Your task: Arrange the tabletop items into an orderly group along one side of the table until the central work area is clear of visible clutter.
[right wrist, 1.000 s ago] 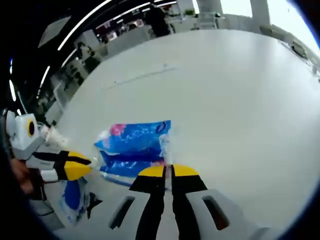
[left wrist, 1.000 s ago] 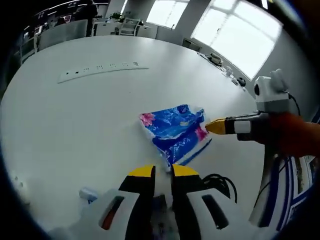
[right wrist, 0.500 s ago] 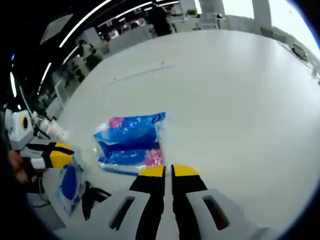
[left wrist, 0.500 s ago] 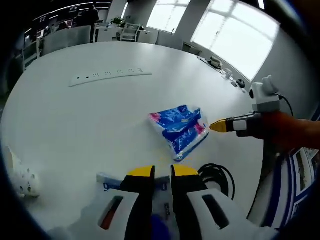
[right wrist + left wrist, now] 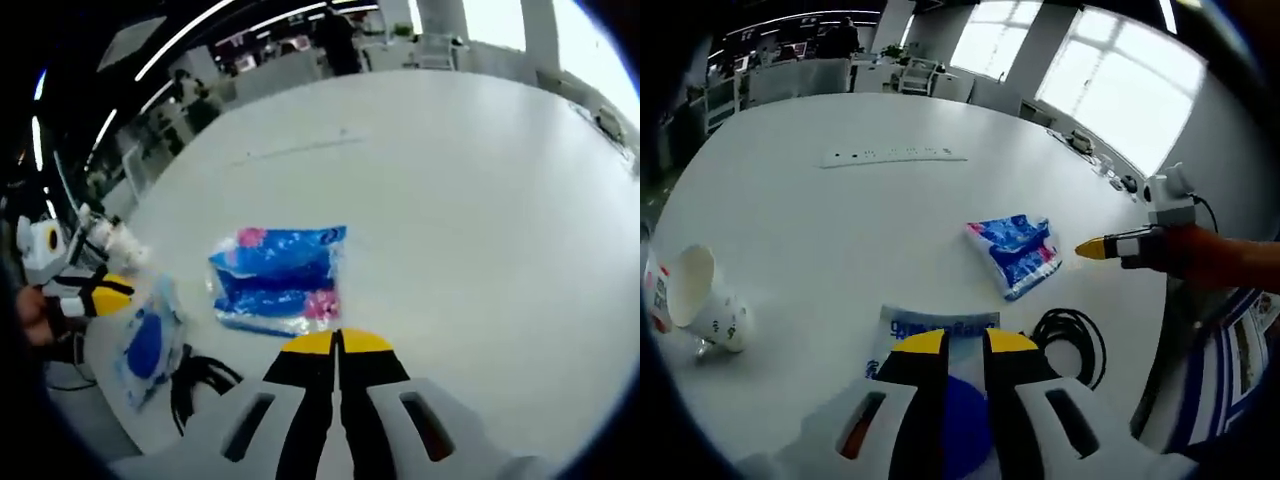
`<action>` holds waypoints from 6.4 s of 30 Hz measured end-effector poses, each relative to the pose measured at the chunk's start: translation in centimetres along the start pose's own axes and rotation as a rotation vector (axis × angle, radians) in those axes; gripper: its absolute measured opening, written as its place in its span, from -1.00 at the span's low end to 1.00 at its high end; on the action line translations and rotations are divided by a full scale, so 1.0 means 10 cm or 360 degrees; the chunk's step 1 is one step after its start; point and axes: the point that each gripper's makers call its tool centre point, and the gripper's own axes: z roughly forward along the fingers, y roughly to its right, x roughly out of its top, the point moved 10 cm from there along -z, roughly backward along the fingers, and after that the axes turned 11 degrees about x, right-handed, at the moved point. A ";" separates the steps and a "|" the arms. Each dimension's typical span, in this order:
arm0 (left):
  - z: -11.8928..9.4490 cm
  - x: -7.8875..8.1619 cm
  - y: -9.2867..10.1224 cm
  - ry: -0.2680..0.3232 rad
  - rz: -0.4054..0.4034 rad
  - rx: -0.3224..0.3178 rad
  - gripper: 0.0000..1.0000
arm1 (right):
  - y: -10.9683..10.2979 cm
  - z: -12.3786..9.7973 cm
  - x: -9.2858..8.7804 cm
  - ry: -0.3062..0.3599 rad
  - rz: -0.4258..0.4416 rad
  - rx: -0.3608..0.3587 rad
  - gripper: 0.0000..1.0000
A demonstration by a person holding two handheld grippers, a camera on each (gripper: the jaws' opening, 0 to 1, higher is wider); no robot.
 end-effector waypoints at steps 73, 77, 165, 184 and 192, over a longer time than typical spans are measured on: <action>-1.03 -1.47 -0.21 -0.0197 -0.0540 0.0043 -0.19 | -1.43 0.74 0.09 -0.0350 -0.0756 0.0474 -0.64; -1.01 -1.50 -0.20 -0.0221 -0.0564 0.0022 -0.15 | -1.45 0.77 0.11 -0.0367 -0.0776 0.0480 -0.63; -0.68 -1.35 -0.18 -0.0112 -0.0785 0.0300 -1.00 | -1.29 0.88 0.09 -0.0318 -0.0716 0.0535 -1.00; -0.64 -0.92 -0.59 0.0015 -0.0661 0.0395 -1.00 | -1.40 0.48 -0.19 -0.0057 -0.0477 0.0430 -1.00; -0.57 -0.77 -0.75 0.0033 -0.0647 0.0414 -1.00 | -1.42 0.48 -0.24 -0.0025 -0.0423 0.0417 -1.00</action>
